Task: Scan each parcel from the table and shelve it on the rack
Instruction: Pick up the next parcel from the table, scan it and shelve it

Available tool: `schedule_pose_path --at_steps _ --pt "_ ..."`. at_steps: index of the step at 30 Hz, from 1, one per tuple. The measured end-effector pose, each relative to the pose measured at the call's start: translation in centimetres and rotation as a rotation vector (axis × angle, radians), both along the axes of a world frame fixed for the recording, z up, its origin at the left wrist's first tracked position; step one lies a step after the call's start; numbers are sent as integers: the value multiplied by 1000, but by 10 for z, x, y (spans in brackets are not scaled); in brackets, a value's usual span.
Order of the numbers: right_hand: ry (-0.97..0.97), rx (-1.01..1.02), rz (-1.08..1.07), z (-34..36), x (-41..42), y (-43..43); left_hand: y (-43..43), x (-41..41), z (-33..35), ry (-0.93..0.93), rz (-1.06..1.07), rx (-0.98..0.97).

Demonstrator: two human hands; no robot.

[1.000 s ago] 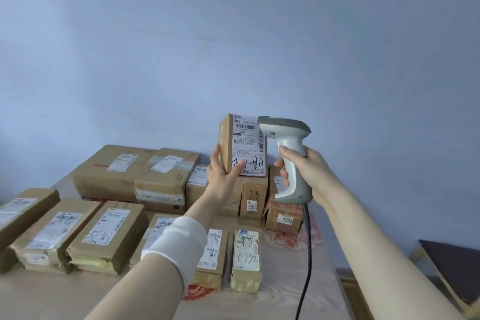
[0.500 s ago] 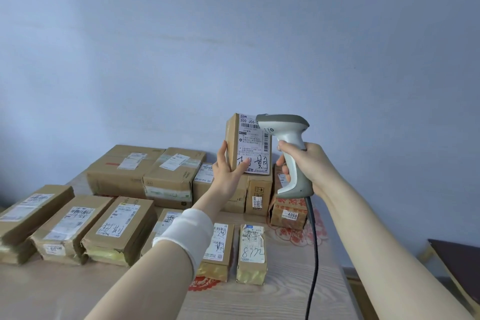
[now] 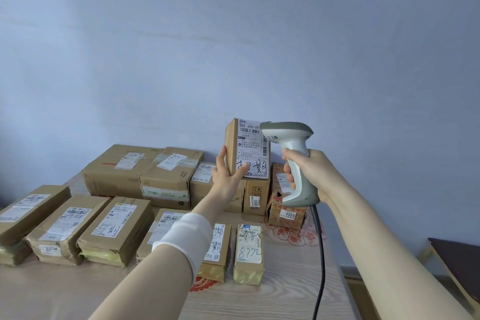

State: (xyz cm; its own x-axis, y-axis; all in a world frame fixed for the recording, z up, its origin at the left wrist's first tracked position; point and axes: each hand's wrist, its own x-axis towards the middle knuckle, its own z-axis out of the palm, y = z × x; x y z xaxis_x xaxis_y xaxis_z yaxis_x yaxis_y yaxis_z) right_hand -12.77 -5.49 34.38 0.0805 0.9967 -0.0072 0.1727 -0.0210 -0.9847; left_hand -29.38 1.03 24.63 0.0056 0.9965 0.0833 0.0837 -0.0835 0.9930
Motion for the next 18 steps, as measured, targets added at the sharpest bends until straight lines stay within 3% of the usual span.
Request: schedule_pose_path --at_steps 18 --pt "3 17 15 -7 10 6 9 -3 -13 -15 8 11"
